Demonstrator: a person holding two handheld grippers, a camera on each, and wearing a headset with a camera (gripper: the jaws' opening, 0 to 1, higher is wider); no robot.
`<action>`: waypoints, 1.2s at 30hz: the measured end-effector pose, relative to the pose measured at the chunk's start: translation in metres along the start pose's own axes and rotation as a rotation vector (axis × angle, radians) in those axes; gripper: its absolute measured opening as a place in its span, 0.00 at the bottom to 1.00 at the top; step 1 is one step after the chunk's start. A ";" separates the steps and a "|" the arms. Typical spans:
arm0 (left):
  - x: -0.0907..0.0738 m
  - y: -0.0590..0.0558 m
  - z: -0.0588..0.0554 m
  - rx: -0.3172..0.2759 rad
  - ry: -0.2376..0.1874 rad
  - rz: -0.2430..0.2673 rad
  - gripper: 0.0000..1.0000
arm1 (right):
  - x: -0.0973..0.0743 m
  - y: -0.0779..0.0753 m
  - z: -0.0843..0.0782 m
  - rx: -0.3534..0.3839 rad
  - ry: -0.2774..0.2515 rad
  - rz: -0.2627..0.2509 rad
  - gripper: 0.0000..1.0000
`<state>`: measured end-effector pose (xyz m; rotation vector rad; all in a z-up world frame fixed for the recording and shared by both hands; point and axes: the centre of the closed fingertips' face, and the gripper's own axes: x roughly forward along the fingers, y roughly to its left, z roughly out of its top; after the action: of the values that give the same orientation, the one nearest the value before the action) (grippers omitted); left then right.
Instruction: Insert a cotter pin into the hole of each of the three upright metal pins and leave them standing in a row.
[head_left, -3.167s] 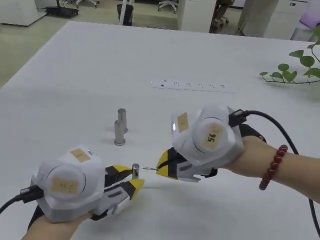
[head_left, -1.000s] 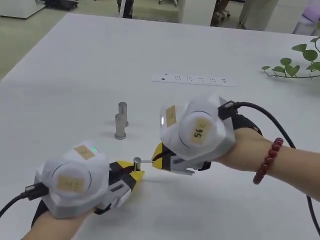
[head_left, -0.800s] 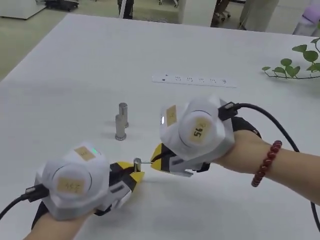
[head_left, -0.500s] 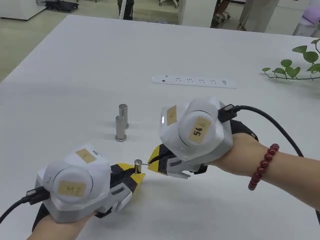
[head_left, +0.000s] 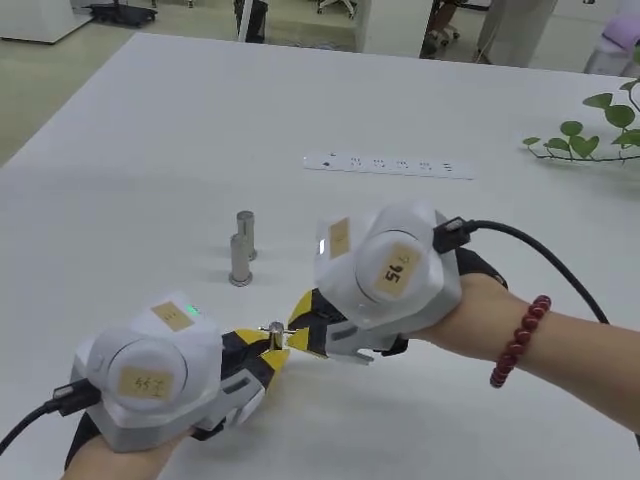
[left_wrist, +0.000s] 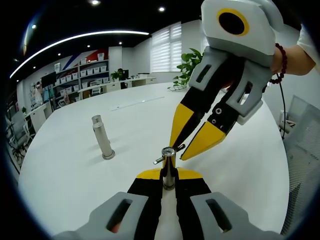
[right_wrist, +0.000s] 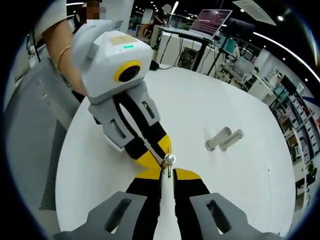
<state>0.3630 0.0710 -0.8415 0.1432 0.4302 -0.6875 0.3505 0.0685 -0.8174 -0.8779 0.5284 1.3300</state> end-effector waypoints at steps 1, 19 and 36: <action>0.000 0.000 0.000 0.000 0.000 0.000 0.07 | -0.001 0.000 -0.001 -0.001 0.003 0.000 0.09; 0.000 0.000 0.001 -0.001 -0.007 0.022 0.07 | -0.004 -0.002 -0.007 0.021 0.004 -0.026 0.03; 0.003 0.000 0.001 -0.007 -0.015 0.041 0.07 | -0.001 -0.005 -0.005 0.054 -0.010 -0.041 0.03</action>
<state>0.3655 0.0694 -0.8413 0.1399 0.4143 -0.6469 0.3557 0.0638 -0.8183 -0.8335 0.5335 1.2770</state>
